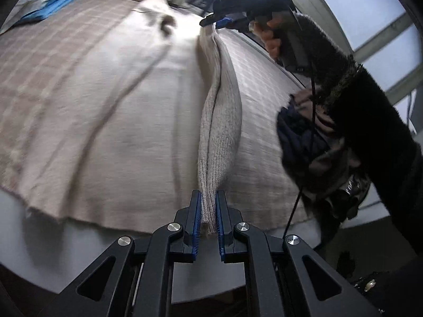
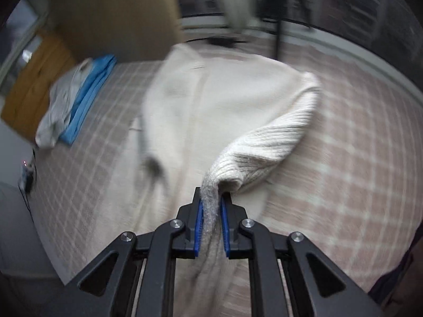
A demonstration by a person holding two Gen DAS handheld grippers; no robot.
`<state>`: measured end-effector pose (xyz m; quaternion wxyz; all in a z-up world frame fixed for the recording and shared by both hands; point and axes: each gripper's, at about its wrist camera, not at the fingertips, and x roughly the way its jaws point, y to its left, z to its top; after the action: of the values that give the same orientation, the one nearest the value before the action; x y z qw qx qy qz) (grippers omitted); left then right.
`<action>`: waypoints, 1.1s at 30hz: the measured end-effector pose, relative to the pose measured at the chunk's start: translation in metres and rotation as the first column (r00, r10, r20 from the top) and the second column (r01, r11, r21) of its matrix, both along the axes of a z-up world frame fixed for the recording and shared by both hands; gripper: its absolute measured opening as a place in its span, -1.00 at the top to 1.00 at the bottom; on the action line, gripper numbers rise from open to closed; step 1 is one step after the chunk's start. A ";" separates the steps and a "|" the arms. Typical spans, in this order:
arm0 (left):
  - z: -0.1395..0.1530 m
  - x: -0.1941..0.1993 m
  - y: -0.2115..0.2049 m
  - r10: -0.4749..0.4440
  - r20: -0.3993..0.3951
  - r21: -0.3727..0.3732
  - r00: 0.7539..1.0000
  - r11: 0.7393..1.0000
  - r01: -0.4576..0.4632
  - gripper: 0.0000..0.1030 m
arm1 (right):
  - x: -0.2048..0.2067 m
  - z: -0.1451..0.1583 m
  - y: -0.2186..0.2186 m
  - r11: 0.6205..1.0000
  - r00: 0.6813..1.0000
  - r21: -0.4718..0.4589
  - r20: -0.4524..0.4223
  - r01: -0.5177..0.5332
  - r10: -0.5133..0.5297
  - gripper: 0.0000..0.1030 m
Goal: Fold clothes
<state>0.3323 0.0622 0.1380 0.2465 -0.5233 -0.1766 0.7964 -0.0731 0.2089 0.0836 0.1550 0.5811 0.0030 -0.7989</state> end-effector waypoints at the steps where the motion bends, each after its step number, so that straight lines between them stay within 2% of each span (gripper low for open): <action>1: -0.002 0.000 -0.004 0.014 0.001 -0.008 1.000 1.000 -0.014 0.81 | -0.004 -0.003 -0.010 1.000 1.000 0.020 0.007 -0.012 0.012 0.77; 7: -0.008 -0.004 -0.027 0.087 0.003 -0.054 0.996 0.995 -0.086 0.81 | -0.016 -0.027 -0.051 0.997 0.997 0.051 0.051 -0.053 0.050 0.73; 8: -0.008 -0.004 -0.028 0.093 0.005 -0.061 0.996 0.994 -0.092 0.81 | -0.016 -0.028 -0.053 0.997 0.997 0.053 0.053 -0.060 0.057 0.67; 10: -0.011 -0.005 -0.029 0.098 0.013 -0.070 0.995 0.993 -0.097 0.81 | -0.015 -0.025 -0.056 0.996 0.996 0.050 0.055 -0.079 0.076 0.42; 12: -0.014 -0.006 -0.026 0.090 0.032 -0.082 0.995 0.993 -0.087 0.79 | -0.008 -0.011 -0.050 0.995 0.994 0.012 0.040 -0.099 0.098 0.35; 16: -0.012 -0.001 -0.031 0.086 0.045 -0.113 0.995 0.990 -0.080 0.77 | 0.029 0.030 -0.004 0.980 0.997 -0.188 -0.050 -0.072 0.063 0.34; 17: -0.009 0.001 -0.038 0.087 0.042 -0.123 0.995 0.989 -0.082 0.77 | 0.039 0.035 0.007 0.975 0.997 -0.211 -0.054 -0.065 0.055 0.35; 20: 0.007 0.003 -0.047 0.089 0.003 -0.136 0.996 0.987 -0.088 0.77 | 0.066 0.027 0.023 0.978 0.998 -0.195 -0.023 -0.067 0.064 0.35; 22: 0.019 -0.004 -0.042 0.058 -0.037 -0.154 0.998 0.986 -0.063 0.76 | 0.078 0.016 0.021 0.978 0.995 -0.188 0.002 -0.095 0.098 0.35; 25: 0.027 -0.024 -0.025 0.011 -0.089 -0.197 0.996 0.980 -0.029 0.56 | 0.092 0.005 0.018 0.983 0.995 -0.158 0.025 -0.092 0.097 0.35; 27: 0.030 -0.038 -0.016 -0.008 -0.115 -0.225 0.993 0.974 -0.019 0.53 | 0.104 0.001 0.020 0.985 0.995 -0.153 0.038 -0.080 0.087 0.35; 30: 0.024 -0.056 -0.012 -0.016 -0.104 -0.247 0.994 0.969 -0.011 0.53 | 0.132 -0.002 0.027 0.983 0.993 -0.173 0.082 -0.066 0.082 0.35; 33: 0.015 -0.056 -0.014 -0.028 -0.082 -0.262 0.996 0.965 0.006 0.53 | 0.176 -0.005 0.026 0.972 0.983 -0.219 0.142 -0.081 0.114 0.35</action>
<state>0.2765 0.0485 0.1532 0.1894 -0.5183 -0.0547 0.8322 0.1034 0.2352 0.0782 0.2552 0.6201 -0.0656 -0.7389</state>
